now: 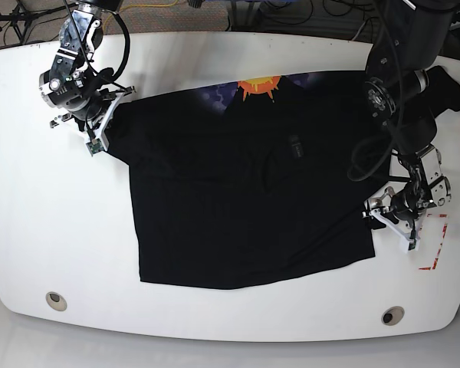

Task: Fold the T-shirt properly
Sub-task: 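Lower the left gripper to the shirt's hem corner and grasp it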

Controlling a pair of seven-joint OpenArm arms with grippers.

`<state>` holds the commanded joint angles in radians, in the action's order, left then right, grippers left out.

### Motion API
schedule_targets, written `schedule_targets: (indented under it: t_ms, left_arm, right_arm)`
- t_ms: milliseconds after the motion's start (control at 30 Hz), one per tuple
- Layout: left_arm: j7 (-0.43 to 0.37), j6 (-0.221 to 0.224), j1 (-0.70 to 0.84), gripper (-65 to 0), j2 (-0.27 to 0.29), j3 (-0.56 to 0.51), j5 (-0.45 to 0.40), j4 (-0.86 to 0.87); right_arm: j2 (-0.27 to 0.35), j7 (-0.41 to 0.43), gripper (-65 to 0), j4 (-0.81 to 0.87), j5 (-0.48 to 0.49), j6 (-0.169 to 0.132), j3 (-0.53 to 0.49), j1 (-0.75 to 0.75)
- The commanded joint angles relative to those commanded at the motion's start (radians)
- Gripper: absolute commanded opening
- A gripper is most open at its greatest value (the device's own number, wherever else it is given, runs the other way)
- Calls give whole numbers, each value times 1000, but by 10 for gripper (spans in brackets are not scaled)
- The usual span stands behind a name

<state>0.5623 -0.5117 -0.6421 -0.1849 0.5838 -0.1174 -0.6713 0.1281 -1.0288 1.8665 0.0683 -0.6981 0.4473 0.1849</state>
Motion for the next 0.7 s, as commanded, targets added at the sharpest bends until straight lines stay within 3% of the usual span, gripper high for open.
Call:
schedule_targets:
  t_ms: [300, 700]
  left_arm:
    - [-54, 0, -40, -292, 2, 0, 2, 150]
    - [-52, 0, -68, -292, 87, 0, 2, 190]
  right_arm:
    - [0, 0, -650, 0, 0, 0, 0, -12]
    - [0, 0, -650, 0, 0, 0, 0, -14]
